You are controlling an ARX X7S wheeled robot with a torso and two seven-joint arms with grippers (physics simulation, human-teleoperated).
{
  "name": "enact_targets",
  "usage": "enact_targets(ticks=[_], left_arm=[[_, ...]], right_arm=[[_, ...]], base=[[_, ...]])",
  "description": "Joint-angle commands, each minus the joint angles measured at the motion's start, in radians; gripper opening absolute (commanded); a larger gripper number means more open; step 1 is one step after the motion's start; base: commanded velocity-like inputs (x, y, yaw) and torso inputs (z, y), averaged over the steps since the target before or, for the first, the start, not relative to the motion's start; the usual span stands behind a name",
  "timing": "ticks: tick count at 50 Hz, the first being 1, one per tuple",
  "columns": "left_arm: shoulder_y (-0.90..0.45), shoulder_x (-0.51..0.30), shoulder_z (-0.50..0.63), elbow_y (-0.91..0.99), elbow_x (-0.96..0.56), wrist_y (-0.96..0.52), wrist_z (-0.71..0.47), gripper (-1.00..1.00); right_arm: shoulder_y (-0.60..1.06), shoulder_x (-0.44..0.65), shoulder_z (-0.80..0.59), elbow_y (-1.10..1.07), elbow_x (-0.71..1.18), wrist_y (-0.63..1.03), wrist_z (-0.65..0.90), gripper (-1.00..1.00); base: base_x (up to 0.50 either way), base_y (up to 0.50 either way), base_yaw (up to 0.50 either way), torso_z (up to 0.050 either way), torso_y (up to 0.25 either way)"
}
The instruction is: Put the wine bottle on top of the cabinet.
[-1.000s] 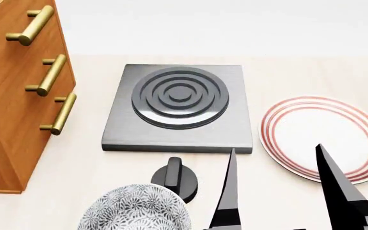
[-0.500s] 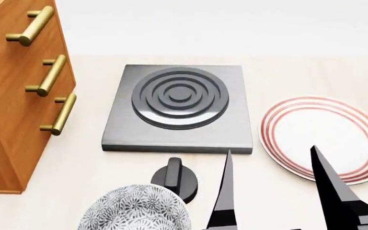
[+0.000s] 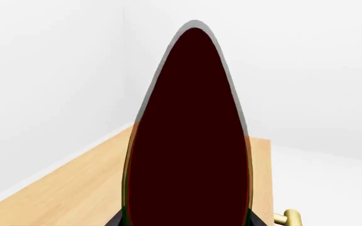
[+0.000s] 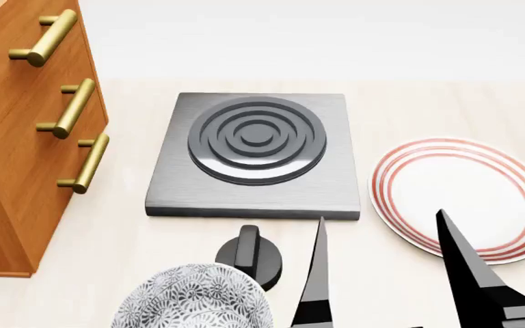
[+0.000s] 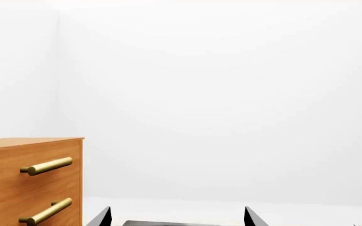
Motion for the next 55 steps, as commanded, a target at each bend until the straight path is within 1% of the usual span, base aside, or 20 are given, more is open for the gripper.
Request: enact_targets(ticks=[1, 5, 6, 15, 30, 38, 39, 40, 51, 54, 55], left_arm=[[0.066, -0.006, 0.008, -0.049, -0.052, -0.024, -0.030, -1.00], [0.056, -0.005, 0.010, -0.052, -0.051, -0.024, -0.028, -1.00], [0.054, -0.004, 0.006, -0.054, -0.053, -0.019, -0.027, 1.00], [0.053, -0.002, -0.007, -0.062, -0.057, -0.005, -0.031, 1.00], [0.067, -0.013, -0.012, -0.022, -0.069, -0.024, -0.040, 1.00], [0.097, -0.019, 0.013, 0.014, -0.048, 0.027, -0.018, 1.00], [0.101, -0.021, 0.013, 0.023, -0.048, 0.029, -0.019, 1.00], [0.103, -0.039, 0.067, 0.049, -0.015, 0.027, 0.005, 1.00], [0.167, -0.085, 0.030, 0.260, -0.054, 0.026, -0.016, 1.00], [0.239, -0.113, -0.011, 0.399, -0.091, 0.020, -0.047, 1.00], [0.249, -0.118, -0.013, 0.418, -0.094, 0.017, -0.051, 1.00]], right_arm=[[0.001, 0.005, -0.004, 0.001, 0.002, -0.003, 0.004, 1.00], [0.004, 0.006, -0.009, 0.002, 0.002, -0.002, 0.006, 1.00], [0.004, 0.006, -0.009, 0.001, 0.004, -0.002, 0.006, 1.00], [0.004, 0.011, -0.011, 0.003, 0.005, -0.007, 0.008, 1.00], [0.005, 0.017, -0.017, 0.001, 0.008, -0.009, 0.014, 1.00], [0.004, 0.020, -0.021, 0.000, 0.009, -0.011, 0.018, 1.00], [0.005, 0.021, -0.022, -0.002, 0.009, -0.009, 0.020, 1.00], [0.006, 0.021, -0.022, -0.003, 0.010, -0.009, 0.020, 1.00], [0.012, 0.023, -0.038, -0.003, 0.007, -0.006, 0.024, 1.00], [0.013, 0.023, -0.042, 0.002, 0.004, -0.010, 0.022, 1.00], [0.014, 0.023, -0.044, 0.001, 0.004, -0.008, 0.023, 1.00]], base=[[0.00, 0.00, 0.00, 0.000, 0.000], [0.00, 0.00, 0.00, -0.005, 0.000], [0.00, 0.00, 0.00, 0.000, 0.000], [0.00, 0.00, 0.00, 0.000, 0.000], [0.00, 0.00, 0.00, 0.000, 0.000], [0.00, 0.00, 0.00, 0.000, 0.000], [0.00, 0.00, 0.00, 0.000, 0.000], [0.00, 0.00, 0.00, 0.000, 0.000], [0.00, 0.00, 0.00, 0.000, 0.000], [0.00, 0.00, 0.00, 0.000, 0.000], [0.00, 0.00, 0.00, 0.000, 0.000]])
